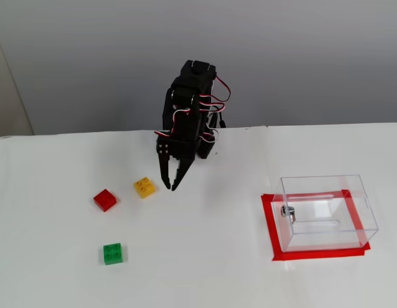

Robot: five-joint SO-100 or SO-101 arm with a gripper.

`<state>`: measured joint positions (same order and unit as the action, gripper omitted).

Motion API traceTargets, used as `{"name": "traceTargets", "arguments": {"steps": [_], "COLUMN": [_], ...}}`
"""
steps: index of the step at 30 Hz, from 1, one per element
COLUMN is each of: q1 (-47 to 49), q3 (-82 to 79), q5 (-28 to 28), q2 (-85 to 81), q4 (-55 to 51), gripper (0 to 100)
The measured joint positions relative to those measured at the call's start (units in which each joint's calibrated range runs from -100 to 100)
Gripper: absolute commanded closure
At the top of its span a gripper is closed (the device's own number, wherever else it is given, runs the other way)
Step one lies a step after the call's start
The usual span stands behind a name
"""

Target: Pick the green lego brick and place it into the transparent box

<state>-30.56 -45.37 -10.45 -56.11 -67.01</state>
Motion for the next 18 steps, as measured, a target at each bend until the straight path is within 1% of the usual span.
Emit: {"name": "traceTargets", "arguments": {"steps": [9,14,18], "q1": [-7.26,-10.68,-12.61], "q3": [3.62,6.18,8.3], "q5": [-6.3,-8.21,-8.45], "q2": [13.62,21.65,28.08], "q4": [13.2,21.25,25.45], "gripper": [99,99,98]}}
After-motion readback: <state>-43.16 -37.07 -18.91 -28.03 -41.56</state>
